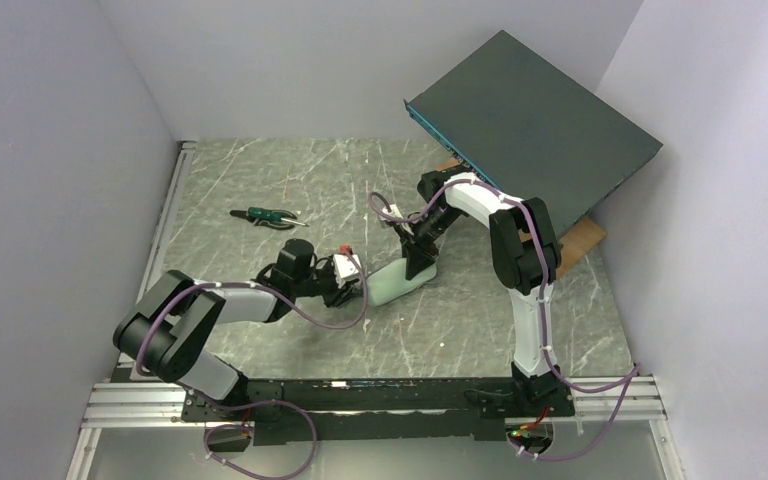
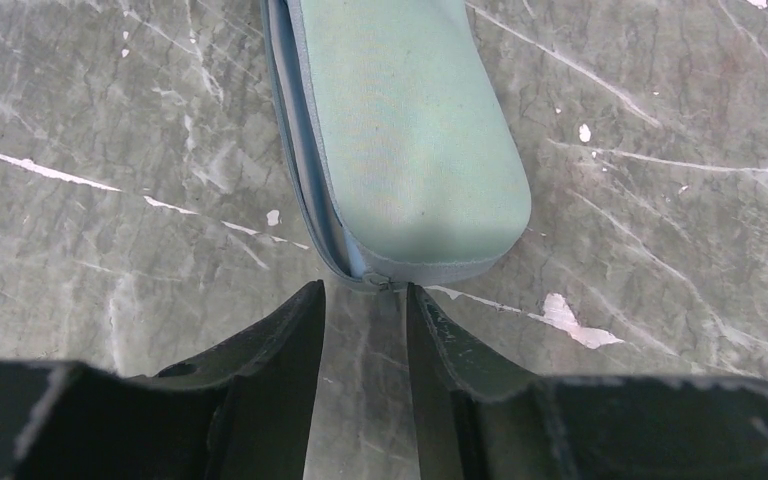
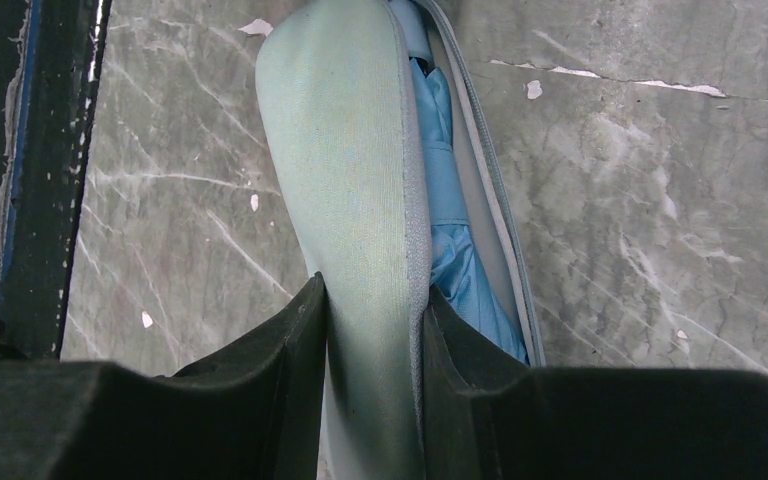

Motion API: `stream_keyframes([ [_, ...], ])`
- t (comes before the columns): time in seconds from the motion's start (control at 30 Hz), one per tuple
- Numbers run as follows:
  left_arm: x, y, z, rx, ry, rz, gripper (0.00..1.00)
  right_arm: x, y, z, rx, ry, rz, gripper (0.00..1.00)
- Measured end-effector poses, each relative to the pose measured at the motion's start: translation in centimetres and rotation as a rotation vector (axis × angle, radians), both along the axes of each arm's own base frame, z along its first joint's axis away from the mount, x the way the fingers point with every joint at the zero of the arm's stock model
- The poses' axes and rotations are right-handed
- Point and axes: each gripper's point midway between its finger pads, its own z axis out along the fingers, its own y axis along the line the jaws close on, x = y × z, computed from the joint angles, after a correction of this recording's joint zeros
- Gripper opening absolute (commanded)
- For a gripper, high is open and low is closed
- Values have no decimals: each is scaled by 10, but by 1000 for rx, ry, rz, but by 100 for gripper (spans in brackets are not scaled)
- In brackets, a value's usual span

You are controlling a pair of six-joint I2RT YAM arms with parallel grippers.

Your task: Open the umbrella

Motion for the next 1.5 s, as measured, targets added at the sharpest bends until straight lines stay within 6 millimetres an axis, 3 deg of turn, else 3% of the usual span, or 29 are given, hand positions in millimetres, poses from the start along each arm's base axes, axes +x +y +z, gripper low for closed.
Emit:
stream_keyframes([
  [0.23,1,-7,-5,11,19,-23,35,-1,-2,0,-13,20,-20,14],
  [0.43,0,-11,-6,28,43,-31,24,-1,-6,-1,-32,49,-54,0],
  [0.6,-4,-10,-6,41,57,-15,16,-1,-6,-2,-40,61,-71,0],
  [0.9,-35,-10,-22,56,191,-10,0,-2,-7,-3,-39,83,-116,0],
  [1.0,-42,-10,-26,58,215,-12,0,-2,-6,-2,-37,92,-135,0],
  [1.13,-45,-12,-22,48,207,-10,35,-2,-6,-2,-38,98,-149,0],
  [1.17,-45,-11,-19,43,194,-4,40,-2,-6,-2,-37,97,-151,0],
  [1.4,-31,-4,13,-3,19,19,48,-5,-7,-1,-20,67,-134,0],
  [1.5,-25,-4,16,13,-48,-17,49,-7,-8,-1,-19,51,-117,0],
])
